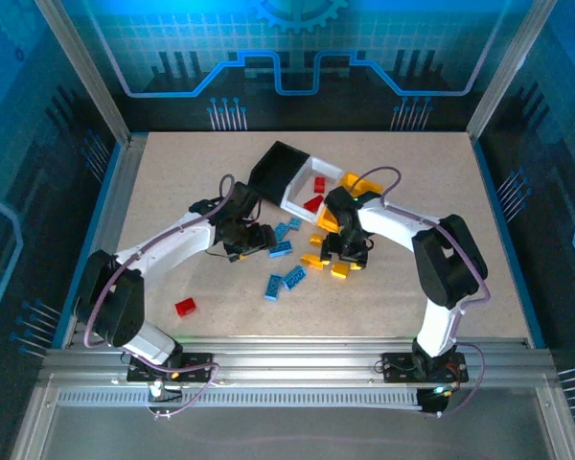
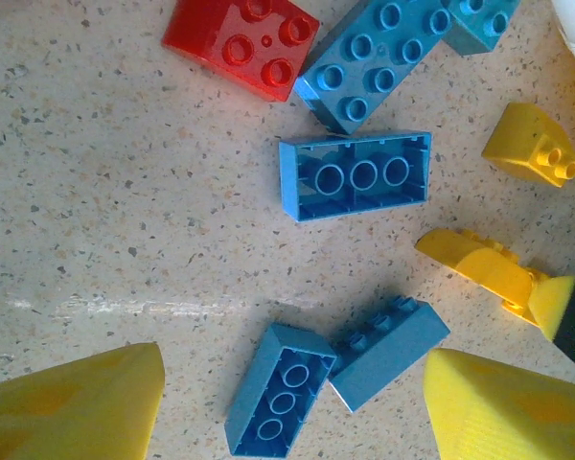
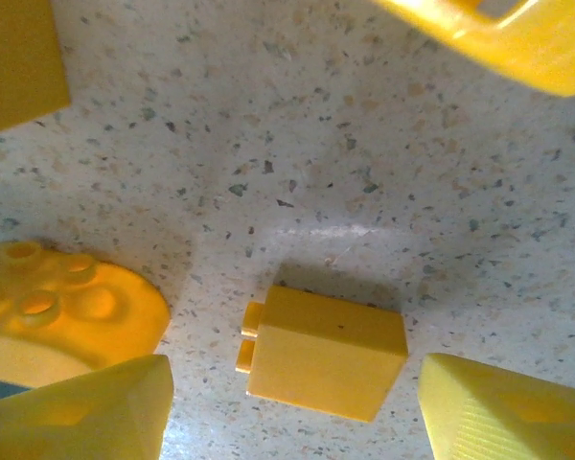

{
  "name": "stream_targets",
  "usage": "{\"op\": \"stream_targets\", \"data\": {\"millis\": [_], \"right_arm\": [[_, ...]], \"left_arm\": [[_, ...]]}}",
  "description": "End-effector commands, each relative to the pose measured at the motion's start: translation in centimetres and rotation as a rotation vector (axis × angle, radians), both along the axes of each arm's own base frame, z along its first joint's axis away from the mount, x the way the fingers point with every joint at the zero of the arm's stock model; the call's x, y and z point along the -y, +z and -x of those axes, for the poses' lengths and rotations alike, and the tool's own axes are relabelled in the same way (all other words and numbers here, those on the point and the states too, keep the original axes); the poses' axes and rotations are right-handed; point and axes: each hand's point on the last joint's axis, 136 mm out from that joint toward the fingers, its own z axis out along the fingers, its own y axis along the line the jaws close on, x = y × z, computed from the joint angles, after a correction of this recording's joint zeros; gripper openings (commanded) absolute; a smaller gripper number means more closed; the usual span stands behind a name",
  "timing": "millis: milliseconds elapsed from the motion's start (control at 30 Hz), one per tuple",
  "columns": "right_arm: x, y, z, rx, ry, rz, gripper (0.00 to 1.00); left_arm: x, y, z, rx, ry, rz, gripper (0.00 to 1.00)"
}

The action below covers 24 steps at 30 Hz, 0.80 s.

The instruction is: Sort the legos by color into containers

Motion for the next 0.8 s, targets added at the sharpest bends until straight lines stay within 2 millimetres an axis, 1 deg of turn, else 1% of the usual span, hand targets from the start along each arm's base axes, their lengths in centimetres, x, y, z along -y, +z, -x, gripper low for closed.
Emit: {"op": "stream_targets", "data": {"millis": [0, 200, 433, 533, 667, 767], "right_arm": [[0.1, -0.9, 0.7, -0.031, -0.023, 0.043, 0.69], [0.4, -1.9, 1.4, -0.055, -0.032, 0.065, 0.66], [1.0, -2.8, 2.3, -0.074, -0.046, 0.083, 0.61], [1.3, -3.1, 2.5, -0.078, -0.049, 0.093, 0.56], [1.5, -2.6, 2.4, -0.056, -0.051, 0.091, 0.47], [1.6, -1.4, 2.2, -0.02, -0.043, 0.082, 0.46]], "left_arm": [[0.1, 1.8, -0.3, 0.042, -0.008, 0.006, 0.74], [-0.2, 1.8, 0.0, 0.037, -0.023, -0.008, 0.74], [-0.4, 1.7, 0.3, 0.035, -0.024, -0.005, 0.75], [-0.5, 1.5, 0.6, 0.035, -0.025, -0.004, 0.75], [-0.5, 1.4, 0.8, 0.035, -0.028, -0.003, 0.75], [-0.6, 1.6, 0.7, 0.044, -0.037, -0.008, 0.76]]}}
